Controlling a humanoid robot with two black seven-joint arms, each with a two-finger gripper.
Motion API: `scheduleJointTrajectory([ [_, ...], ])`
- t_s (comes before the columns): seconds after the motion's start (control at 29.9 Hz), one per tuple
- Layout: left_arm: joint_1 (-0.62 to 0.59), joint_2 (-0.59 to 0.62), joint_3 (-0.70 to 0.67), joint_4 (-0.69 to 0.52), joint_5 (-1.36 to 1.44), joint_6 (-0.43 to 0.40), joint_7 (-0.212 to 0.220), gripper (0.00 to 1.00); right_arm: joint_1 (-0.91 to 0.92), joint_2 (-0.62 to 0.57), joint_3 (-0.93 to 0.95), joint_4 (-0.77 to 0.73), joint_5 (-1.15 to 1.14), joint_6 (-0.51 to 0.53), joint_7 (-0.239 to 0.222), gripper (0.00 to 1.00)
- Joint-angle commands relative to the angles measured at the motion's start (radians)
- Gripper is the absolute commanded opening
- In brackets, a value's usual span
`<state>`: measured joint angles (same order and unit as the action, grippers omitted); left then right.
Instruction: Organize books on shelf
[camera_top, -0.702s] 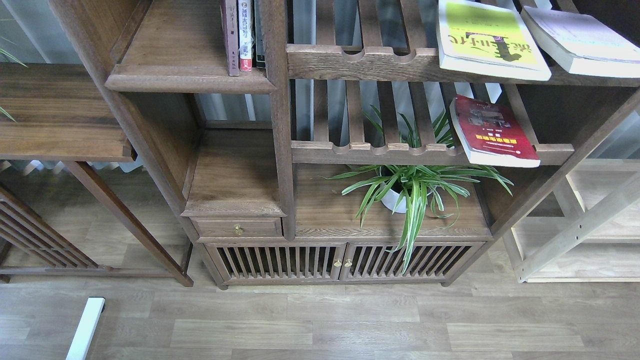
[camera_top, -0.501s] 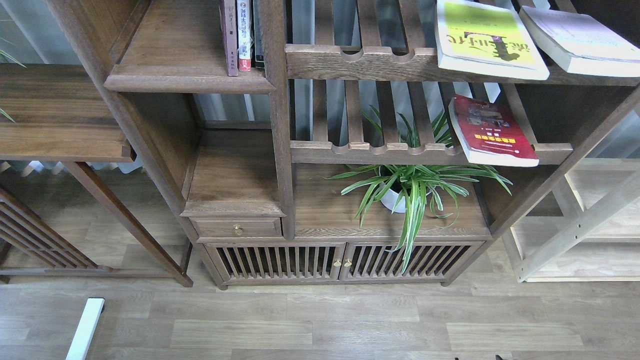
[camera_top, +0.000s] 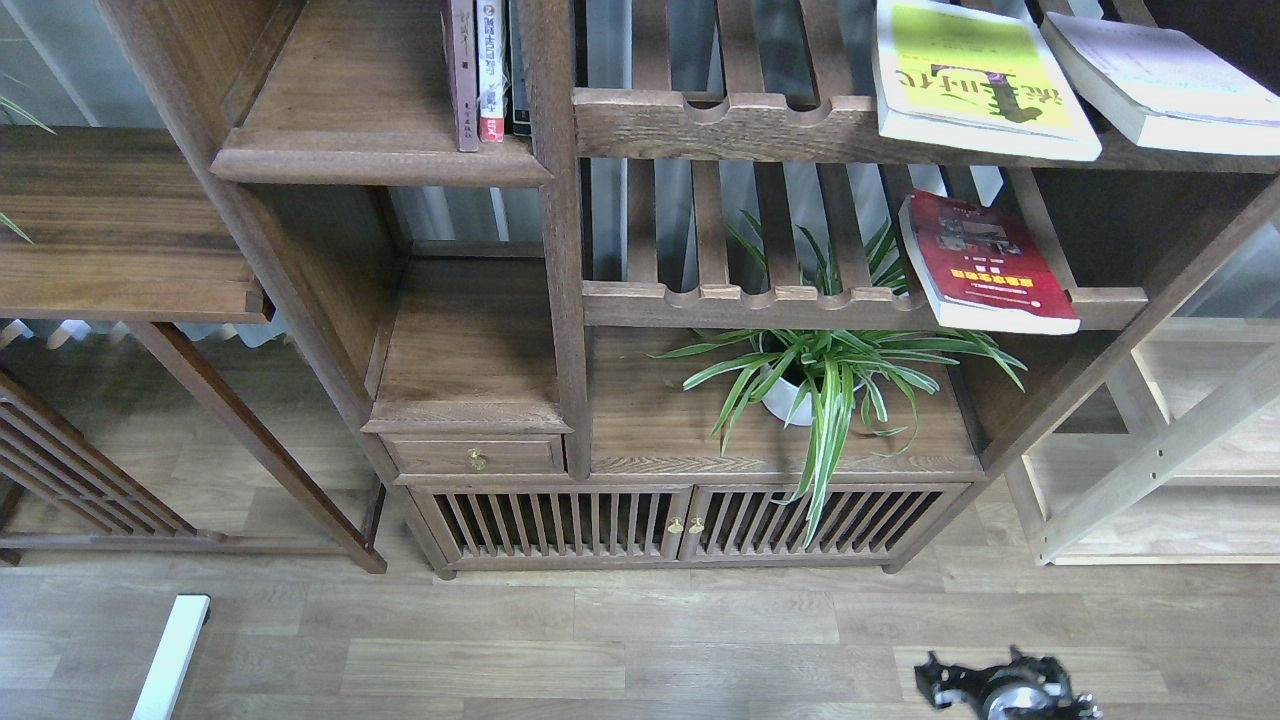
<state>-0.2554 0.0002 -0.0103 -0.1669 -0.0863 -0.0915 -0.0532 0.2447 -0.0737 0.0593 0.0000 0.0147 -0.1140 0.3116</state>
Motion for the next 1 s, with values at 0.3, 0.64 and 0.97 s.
scheduleJointTrajectory([
  [0.3,-0.11,0.164,-0.023,0.0,0.0,-0.211,0.056,0.99,0.094,-0.146,-0.039,-0.101,-0.022,0.066,0.006,1.0],
  [0.64,-0.116,0.253,-0.025,-0.005,0.01,-0.397,-0.118,1.0,0.093,-0.346,-0.072,-0.103,-0.081,0.288,0.177,1.0],
  [0.97,-0.145,0.369,-0.025,-0.005,0.011,-0.397,-0.252,1.0,0.139,-0.569,-0.073,-0.103,-0.223,0.589,0.177,1.0],
])
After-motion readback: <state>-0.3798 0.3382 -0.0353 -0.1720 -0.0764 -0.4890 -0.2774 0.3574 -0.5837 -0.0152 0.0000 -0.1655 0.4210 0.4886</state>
